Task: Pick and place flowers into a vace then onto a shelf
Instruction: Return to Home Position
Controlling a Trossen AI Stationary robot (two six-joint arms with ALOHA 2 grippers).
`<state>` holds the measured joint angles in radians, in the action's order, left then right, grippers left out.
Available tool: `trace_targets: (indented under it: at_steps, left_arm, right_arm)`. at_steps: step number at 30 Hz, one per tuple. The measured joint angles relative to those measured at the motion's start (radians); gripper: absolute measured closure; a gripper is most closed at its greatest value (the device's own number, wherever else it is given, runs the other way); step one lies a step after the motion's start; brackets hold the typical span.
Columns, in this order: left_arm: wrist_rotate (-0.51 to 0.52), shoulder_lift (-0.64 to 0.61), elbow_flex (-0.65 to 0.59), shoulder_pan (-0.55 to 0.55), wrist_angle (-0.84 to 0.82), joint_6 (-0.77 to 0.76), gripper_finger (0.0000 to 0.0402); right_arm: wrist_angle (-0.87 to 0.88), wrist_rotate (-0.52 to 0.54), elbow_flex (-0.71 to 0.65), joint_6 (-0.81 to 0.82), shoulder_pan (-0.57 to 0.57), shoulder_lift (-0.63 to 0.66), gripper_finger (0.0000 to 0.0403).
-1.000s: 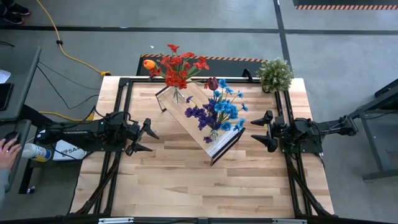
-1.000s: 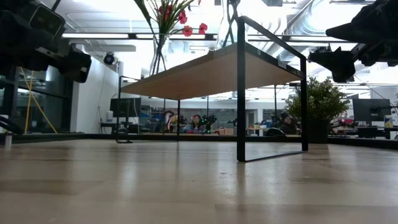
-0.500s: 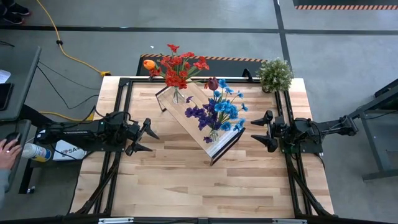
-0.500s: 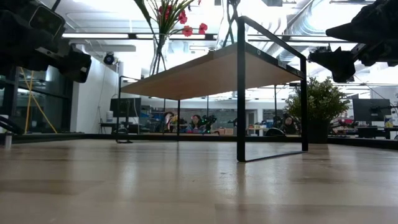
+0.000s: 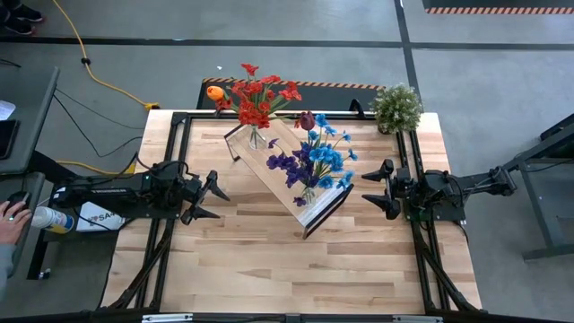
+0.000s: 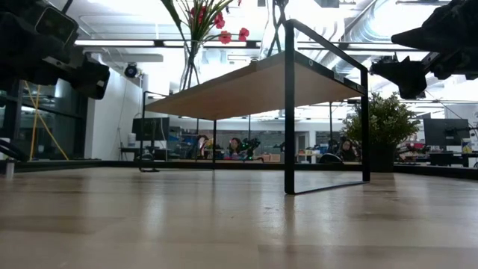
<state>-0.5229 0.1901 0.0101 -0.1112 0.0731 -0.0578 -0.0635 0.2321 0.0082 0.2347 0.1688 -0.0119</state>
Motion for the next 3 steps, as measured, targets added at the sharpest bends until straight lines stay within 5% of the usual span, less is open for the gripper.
trace_targets:
  at_steps: [3]
  left_arm:
    - [0.0,0.0,0.0,0.0,0.0,0.0,0.0069]
  right_arm:
    - [0.0,0.0,0.0,0.0,0.0,0.0,0.0073]
